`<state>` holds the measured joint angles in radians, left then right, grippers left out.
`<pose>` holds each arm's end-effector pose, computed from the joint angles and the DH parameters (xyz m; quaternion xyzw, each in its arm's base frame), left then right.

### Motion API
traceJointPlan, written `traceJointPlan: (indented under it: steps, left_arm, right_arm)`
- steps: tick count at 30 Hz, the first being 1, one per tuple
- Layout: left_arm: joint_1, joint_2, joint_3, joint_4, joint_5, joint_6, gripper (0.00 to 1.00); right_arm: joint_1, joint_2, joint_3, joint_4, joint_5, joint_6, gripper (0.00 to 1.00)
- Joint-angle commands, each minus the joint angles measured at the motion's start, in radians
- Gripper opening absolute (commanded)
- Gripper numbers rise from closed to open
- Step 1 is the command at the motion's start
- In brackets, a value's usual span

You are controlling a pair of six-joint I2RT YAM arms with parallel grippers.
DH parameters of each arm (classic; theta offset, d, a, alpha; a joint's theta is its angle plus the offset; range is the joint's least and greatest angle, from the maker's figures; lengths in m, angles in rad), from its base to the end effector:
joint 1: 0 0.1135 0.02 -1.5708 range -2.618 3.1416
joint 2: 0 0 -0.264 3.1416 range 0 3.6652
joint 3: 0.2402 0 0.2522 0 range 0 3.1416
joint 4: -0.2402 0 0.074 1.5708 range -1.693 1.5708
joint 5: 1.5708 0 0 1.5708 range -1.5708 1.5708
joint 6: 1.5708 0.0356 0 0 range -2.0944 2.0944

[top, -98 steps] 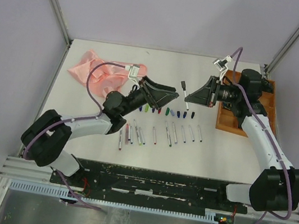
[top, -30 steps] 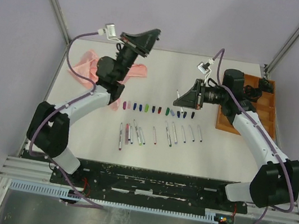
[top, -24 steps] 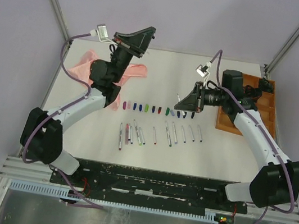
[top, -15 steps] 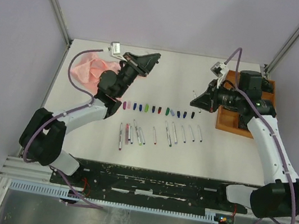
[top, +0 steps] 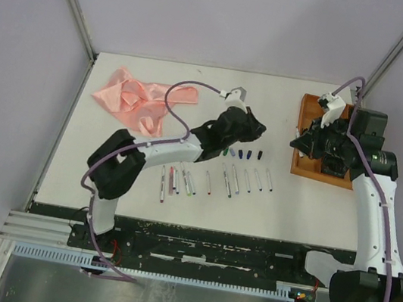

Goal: Open the pen caps
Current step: Place the pen cap at the center of the board.

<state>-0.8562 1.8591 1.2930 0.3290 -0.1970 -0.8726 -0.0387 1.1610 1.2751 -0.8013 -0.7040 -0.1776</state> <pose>0.2935 -0.3277 0.2603 -0.0672 0.7814 -0.4181 0.4583 0.2303 0.0141 0.3790 -0.2059 0.8363 0.2665 0.4326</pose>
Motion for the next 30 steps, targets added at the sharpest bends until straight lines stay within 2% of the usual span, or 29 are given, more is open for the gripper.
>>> traceJointPlan:
  steps: [1,6,12,24,30]
  left_arm:
    - [-0.051,0.160,0.303,-0.402,-0.184,0.063,0.03]
    - [-0.076,0.379,0.609,-0.632,-0.207,0.077,0.03]
    - [-0.083,0.547,0.802,-0.717,-0.208,0.069,0.03]
    - [-0.087,0.717,0.990,-0.728,-0.174,0.063,0.03]
    - [-0.087,0.752,1.023,-0.728,-0.166,0.053,0.09]
  right_arm:
    - [-0.051,-0.025,-0.040,-0.024,0.087,-0.011,0.00]
    - [-0.091,0.012,-0.044,-0.034,0.052,0.011,0.00]
    - [-0.108,0.022,-0.054,-0.018,0.063,0.033,0.00]
    - [-0.118,0.039,-0.059,-0.016,0.064,0.035,0.00]
    - [-0.121,0.041,-0.058,-0.018,0.064,0.036,0.00]
